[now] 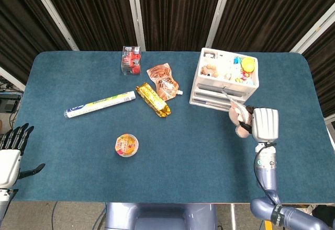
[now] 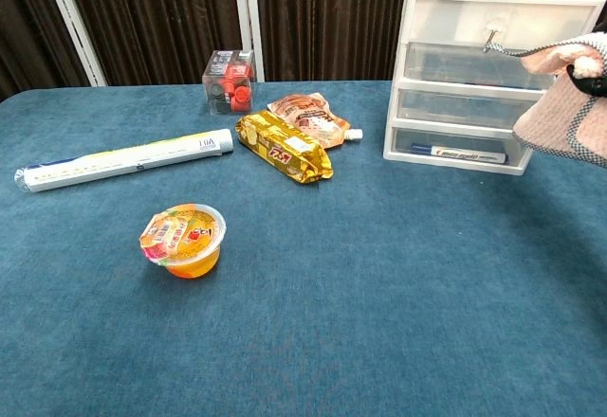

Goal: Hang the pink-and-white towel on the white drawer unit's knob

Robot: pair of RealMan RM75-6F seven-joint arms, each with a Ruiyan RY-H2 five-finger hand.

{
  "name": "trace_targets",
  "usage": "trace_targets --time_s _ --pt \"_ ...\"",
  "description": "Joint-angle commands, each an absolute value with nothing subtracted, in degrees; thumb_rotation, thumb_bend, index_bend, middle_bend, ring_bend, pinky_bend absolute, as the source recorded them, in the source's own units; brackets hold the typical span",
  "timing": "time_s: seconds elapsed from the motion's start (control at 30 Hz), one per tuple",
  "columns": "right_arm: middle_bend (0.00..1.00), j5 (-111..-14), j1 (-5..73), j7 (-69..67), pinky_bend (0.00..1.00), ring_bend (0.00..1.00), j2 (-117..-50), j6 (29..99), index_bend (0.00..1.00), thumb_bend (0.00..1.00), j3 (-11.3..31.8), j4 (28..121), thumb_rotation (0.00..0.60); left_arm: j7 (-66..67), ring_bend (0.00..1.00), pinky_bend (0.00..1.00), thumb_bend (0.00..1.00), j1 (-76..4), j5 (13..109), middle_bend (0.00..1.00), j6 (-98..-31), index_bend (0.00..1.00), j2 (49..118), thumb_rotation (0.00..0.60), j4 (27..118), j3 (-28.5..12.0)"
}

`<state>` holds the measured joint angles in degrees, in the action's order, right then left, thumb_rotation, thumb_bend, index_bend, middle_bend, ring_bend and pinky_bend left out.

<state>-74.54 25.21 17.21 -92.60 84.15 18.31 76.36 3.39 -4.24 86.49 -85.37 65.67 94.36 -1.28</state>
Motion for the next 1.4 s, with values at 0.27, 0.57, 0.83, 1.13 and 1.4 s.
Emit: trace_targets --time_s 0.27,0.57,0.83,1.13,1.4 --pt "1.00 -74.8 25.4 17.2 0.95 0.98 -93.3 84.0 0.85 0.40 17.8 75.6 0.600 3.5 0.00 0.00 0.00 -4.3 86.0 0.00 -85.0 0.00 65.7 0.600 94.6 -1.3" --pt "1.00 -74.5 25.5 17.3 0.95 0.97 -94.0 83.5 0.84 0.39 17.5 73.6 0.600 3.4 0.00 0.00 0.00 -4.3 86.0 0.00 -85.0 0.00 65.6 0.600 94.7 -1.3" --pt "0.78 -73.7 25.6 18.7 0.71 0.76 -93.7 81.3 0.54 0.11 16.4 73.2 0.600 3.4 0.00 0.00 0.00 -4.2 86.3 0.00 -85.1 0.00 65.5 0.600 94.8 -1.2" --pt "0.20 -67.6 23.7 24.8 0.31 0.17 -88.7 76.0 0.08 0.00 14.6 83.9 0.600 3.1 0.00 0.00 0.00 -4.3 86.5 0.00 -85.1 0.00 65.4 0.600 94.8 -1.2" --pt "0.11 -70.6 18.0 25.1 0.25 0.07 -78.4 78.4 0.06 0.00 8.9 95.3 0.600 2.9 0.00 0.00 0.00 -4.1 87.5 0.00 -85.7 0.00 65.1 0.600 94.7 -0.9"
